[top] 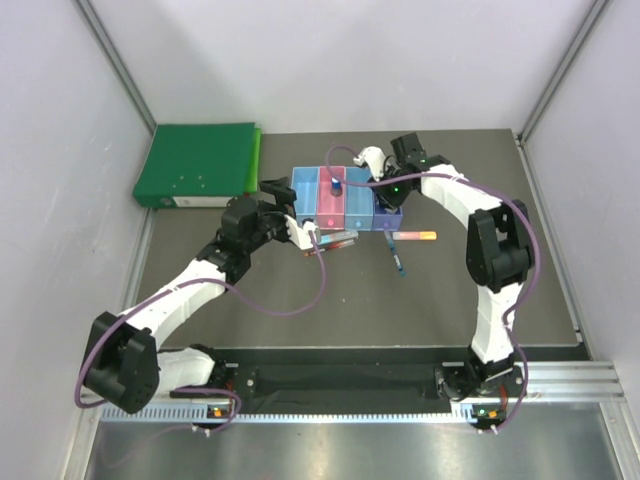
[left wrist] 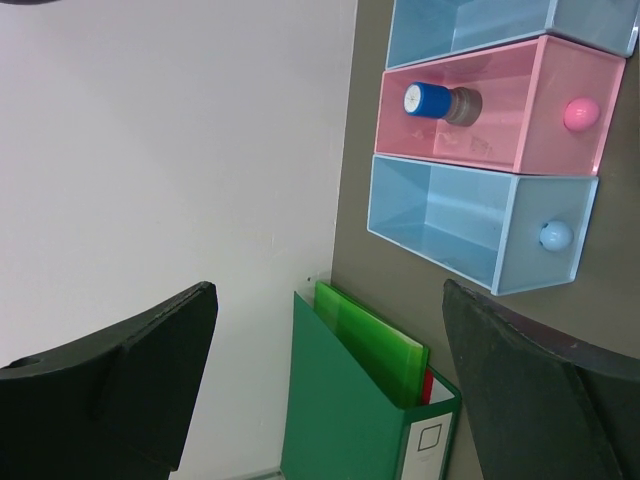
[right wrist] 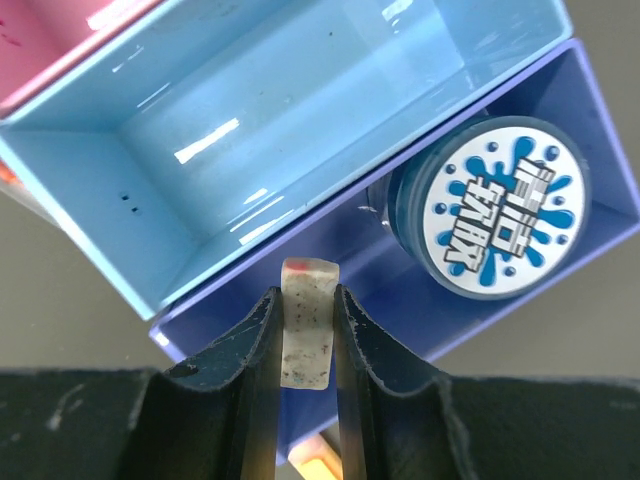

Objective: Sort the stationery into containers
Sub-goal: Place the stationery in the storage box, then pick up the pen from the center of the board.

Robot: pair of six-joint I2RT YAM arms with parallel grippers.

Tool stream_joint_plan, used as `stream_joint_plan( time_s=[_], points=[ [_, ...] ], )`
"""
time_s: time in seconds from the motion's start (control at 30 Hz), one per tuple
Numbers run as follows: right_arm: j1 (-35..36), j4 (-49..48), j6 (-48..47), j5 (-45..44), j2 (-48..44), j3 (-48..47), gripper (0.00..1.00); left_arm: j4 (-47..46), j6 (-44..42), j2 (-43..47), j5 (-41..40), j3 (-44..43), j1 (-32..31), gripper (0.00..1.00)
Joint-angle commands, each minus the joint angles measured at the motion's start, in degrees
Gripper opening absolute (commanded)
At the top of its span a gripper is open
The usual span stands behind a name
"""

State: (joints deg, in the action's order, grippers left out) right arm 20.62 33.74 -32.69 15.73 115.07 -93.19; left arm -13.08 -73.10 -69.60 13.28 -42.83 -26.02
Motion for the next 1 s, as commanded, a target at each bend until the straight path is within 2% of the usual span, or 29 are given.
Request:
stream_joint_plan(
  time_s=[0.0,0.23,0.47,0.67,0.83,0.97],
  points=[
    [0.74,-3.15,0.87,0.45,0.95,-2.79,0.2,-2.83,1.03,-0.27,1.31,-0.68,0.53,0.99],
    [0.82,-3.33,1.05,0.27,0.43,-2.61,0.33,-2.39,0.77,-0.45,2.01,-0.85,0.97,0.99],
    [0.82,-2.45,1.05,0.44,-0.98,-3.4,0.36,-2.56,0.59,-0.62,2.37,-1.2,1.06,0.99],
    [0.39,1.24,-0.62,-0.08,-6.6,-4.46,0.36,-2.04,0.68,-0.01,2.45,-1.38,1.06,0.99],
    [-1.72,8.6,-7.81,0.88,-14.95,-2.18,0.39,-1.6,0.59,0.79,2.45,-0.85,1.06,0.99],
    [-4.88,11.0,-15.2,1.59,-20.31,4.05,0.41,-1.16,0.59,1.14,2.45,-0.85,0.97,0.99]
  ],
)
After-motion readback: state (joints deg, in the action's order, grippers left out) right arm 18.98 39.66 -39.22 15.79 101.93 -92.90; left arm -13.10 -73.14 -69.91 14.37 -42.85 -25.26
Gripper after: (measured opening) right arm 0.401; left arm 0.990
